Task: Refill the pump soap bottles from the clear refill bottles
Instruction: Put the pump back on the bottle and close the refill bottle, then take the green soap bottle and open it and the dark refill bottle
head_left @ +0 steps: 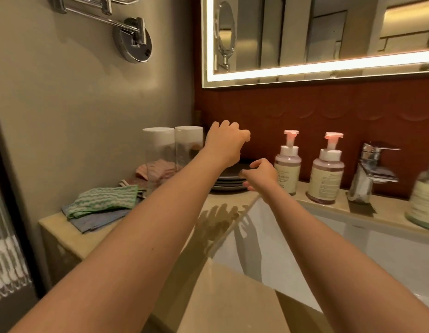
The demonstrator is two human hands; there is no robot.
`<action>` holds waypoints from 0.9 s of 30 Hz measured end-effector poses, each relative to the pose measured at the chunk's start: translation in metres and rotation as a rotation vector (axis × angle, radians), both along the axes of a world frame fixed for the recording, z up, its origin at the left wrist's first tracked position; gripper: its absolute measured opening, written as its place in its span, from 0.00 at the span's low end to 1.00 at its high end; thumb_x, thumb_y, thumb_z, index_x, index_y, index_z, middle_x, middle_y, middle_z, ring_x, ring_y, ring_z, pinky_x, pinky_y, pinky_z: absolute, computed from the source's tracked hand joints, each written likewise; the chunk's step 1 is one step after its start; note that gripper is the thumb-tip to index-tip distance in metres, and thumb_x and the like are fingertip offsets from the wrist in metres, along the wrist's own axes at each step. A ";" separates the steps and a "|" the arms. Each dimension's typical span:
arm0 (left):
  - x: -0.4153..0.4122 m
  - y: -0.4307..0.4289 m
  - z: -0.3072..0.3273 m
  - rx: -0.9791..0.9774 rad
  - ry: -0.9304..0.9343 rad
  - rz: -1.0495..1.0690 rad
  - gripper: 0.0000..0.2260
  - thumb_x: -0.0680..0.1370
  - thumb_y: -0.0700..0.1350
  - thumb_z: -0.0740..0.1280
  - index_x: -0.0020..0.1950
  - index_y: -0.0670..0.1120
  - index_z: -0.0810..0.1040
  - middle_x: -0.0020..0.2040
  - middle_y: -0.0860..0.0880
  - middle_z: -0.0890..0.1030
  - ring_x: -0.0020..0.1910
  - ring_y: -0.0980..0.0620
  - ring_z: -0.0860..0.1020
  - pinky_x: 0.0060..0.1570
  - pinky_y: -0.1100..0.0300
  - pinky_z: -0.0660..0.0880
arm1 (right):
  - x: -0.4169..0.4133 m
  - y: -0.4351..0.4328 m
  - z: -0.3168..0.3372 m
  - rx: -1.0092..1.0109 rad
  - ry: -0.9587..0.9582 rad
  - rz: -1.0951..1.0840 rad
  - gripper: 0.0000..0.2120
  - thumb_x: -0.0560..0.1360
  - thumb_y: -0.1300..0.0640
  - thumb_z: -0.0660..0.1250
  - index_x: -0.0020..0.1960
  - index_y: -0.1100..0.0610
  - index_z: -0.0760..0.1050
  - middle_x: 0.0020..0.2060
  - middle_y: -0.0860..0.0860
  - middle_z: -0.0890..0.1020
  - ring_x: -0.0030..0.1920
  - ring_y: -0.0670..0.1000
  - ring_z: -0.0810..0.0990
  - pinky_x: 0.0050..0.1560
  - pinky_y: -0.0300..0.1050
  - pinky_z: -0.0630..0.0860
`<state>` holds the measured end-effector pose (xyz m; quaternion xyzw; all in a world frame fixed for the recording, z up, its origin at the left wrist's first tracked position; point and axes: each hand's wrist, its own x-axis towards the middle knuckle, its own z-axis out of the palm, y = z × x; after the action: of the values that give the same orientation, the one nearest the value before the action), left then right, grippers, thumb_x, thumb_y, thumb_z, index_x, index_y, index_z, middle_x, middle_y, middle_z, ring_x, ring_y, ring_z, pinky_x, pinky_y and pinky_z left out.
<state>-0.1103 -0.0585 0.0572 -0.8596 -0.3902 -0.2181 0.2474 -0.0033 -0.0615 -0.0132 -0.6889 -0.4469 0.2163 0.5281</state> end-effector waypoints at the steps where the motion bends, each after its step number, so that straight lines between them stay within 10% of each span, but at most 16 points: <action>1: 0.007 -0.007 -0.001 -0.038 -0.031 -0.017 0.19 0.78 0.40 0.62 0.68 0.51 0.68 0.65 0.46 0.72 0.65 0.46 0.68 0.65 0.51 0.63 | 0.011 -0.011 0.002 0.008 -0.003 -0.028 0.18 0.73 0.60 0.69 0.59 0.58 0.69 0.52 0.55 0.76 0.52 0.55 0.79 0.54 0.53 0.78; 6: 0.057 -0.044 -0.002 -0.158 -0.102 -0.167 0.15 0.79 0.44 0.62 0.65 0.51 0.72 0.60 0.48 0.77 0.60 0.47 0.73 0.56 0.53 0.69 | 0.071 -0.062 0.008 0.050 -0.007 -0.187 0.06 0.73 0.61 0.67 0.43 0.55 0.70 0.44 0.53 0.77 0.51 0.56 0.80 0.55 0.54 0.77; 27: 0.260 -0.173 -0.041 -0.622 -0.169 -0.635 0.13 0.75 0.45 0.63 0.60 0.51 0.76 0.57 0.47 0.79 0.56 0.47 0.77 0.56 0.51 0.75 | 0.247 -0.248 -0.003 0.002 -0.023 -0.682 0.03 0.72 0.61 0.67 0.43 0.55 0.73 0.48 0.54 0.79 0.50 0.56 0.80 0.53 0.52 0.79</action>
<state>0.1496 -0.2312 0.0163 -0.9493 -0.1732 -0.2252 -0.1345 0.2442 -0.3091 -0.0164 -0.8005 -0.1972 0.0189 0.5656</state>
